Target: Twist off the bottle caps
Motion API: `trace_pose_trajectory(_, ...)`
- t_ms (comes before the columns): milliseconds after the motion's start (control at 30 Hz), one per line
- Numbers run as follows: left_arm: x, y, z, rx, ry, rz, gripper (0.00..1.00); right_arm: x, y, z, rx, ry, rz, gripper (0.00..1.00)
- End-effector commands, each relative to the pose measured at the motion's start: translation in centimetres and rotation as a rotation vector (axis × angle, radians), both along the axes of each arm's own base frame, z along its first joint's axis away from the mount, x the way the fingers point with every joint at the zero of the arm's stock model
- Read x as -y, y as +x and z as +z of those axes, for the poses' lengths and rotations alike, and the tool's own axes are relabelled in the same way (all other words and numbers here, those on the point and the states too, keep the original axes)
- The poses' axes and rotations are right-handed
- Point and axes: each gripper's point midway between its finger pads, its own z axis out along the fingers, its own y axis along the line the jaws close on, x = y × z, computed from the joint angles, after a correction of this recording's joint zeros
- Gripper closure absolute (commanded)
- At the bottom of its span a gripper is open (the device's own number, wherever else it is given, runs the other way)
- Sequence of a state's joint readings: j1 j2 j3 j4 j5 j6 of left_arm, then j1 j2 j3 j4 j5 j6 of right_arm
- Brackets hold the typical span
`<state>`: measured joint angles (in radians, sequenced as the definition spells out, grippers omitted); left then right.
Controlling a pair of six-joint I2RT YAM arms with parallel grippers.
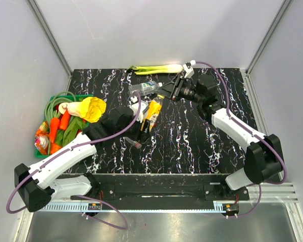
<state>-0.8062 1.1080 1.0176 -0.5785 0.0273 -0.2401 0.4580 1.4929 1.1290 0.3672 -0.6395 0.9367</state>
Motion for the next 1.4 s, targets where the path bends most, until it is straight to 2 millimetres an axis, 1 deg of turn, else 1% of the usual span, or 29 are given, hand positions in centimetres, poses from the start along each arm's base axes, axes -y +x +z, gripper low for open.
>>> trace_pose_trajectory(0, 1.2, 1.4, 0.9, 0.011, -0.115, 0.046, 0.57, -0.8, -2.1, 1.4, 0.054, 0.001, 0.102, 1.0)
trace_pose_trajectory(133, 1.8, 1.2, 1.0, -0.024, -0.211, 0.01, 0.58, -0.8, -2.3, 1.3, 0.06, -0.003, 0.114, 1.0)
trace_pose_trajectory(233, 1.6, 1.1, 1.4, -0.034, -0.275, -0.008, 0.58, -0.7, -2.7, 1.5, 0.067, -0.017, 0.131, 1.0)
trace_pose_trajectory(433, 1.4, 0.4, 2.9, 0.004, -0.403, -0.064, 0.58, -0.8, -3.5, 2.7, 0.102, -0.018, 0.18, 1.0)
trace_pose_trajectory(600, 2.0, -1.0, 4.0, 0.009, -0.498, -0.159, 0.58, -0.8, -4.8, 4.5, 0.151, 0.027, 0.232, 1.0)
trace_pose_trajectory(733, 2.8, -2.4, 5.7, 0.021, -0.588, -0.255, 0.58, -0.6, -5.9, 6.1, 0.204, 0.056, 0.27, 1.0)
trace_pose_trajectory(867, 3.2, -3.5, 7.4, 0.038, -0.661, -0.323, 0.58, -0.4, -7.1, 7.4, 0.259, 0.072, 0.309, 1.0)
trace_pose_trajectory(1000, 3.6, -4.9, 9.3, 0.036, -0.73, -0.415, 0.58, -0.2, -8.2, 8.4, 0.302, 0.08, 0.354, 1.0)
trace_pose_trajectory(1067, 3.8, -5.7, 10.8, 0.056, -0.778, -0.469, 0.57, 0.0, -8.9, 9.2, 0.329, 0.093, 0.376, 1.0)
trace_pose_trajectory(1200, 3.9, -7.2, 12.7, 0.074, -0.851, -0.564, 0.57, 0.3, -10.3, 10.6, 0.377, 0.133, 0.431, 1.0)
trace_pose_trajectory(1300, 3.7, -8.4, 14.1, 0.102, -0.891, -0.634, 0.57, 0.8, -11.8, 12.0, 0.446, 0.172, 0.477, 1.0)
trace_pose_trajectory(1367, 3.6, -9.0, 14.6, 0.111, -0.904, -0.671, 0.56, 0.9, -12.3, 12.6, 0.471, 0.187, 0.494, 1.0)
